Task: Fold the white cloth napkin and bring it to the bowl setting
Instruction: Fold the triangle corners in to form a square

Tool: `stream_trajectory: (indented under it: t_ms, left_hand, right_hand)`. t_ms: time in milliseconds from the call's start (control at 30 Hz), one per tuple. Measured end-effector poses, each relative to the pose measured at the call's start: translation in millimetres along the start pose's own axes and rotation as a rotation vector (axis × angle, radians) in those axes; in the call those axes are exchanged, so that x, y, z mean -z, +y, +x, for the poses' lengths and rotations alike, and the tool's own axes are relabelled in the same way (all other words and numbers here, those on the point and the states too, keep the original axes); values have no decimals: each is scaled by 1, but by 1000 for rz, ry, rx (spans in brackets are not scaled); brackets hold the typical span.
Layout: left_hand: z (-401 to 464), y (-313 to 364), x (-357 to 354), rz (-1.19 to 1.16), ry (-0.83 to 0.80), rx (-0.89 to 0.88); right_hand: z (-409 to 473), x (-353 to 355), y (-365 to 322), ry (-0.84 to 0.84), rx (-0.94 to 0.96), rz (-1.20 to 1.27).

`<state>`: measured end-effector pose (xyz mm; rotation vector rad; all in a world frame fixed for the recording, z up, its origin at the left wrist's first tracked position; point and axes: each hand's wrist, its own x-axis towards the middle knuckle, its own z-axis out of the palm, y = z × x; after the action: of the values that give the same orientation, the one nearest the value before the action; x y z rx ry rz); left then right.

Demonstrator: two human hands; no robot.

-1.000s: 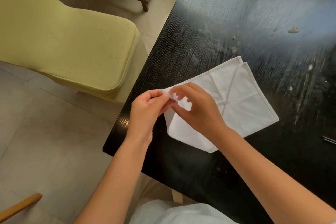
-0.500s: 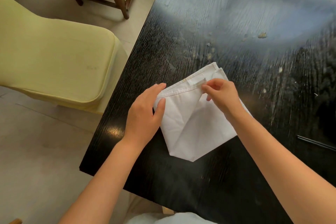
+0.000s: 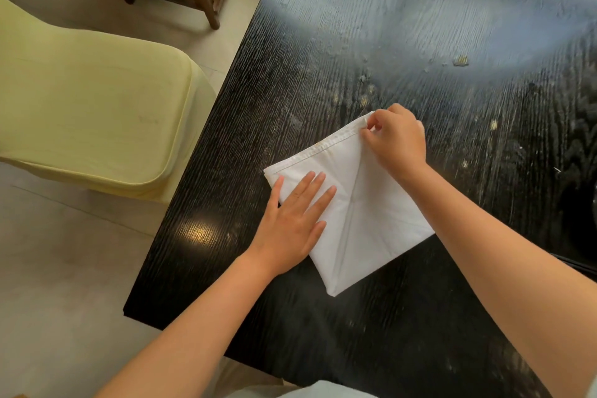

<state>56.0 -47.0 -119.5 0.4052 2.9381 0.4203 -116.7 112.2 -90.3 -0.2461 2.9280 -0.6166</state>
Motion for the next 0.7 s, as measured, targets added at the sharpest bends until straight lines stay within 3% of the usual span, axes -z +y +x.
stream_trajectory:
  t_ms: [233, 367, 600, 700]
  left_hand:
    - [4, 7, -10, 53, -2, 43]
    - [5, 12, -13, 68, -16, 86]
    - [42, 13, -9, 45, 20, 183]
    - [43, 15, -11, 47, -25, 55]
  right_hand:
    - [-6, -7, 8, 119, 199, -149]
    - [-20, -20, 18, -126, 419, -332]
    - [-22, -32, 26, -163, 412, -376]
    - [-23, -33, 24, -135, 418, -368]
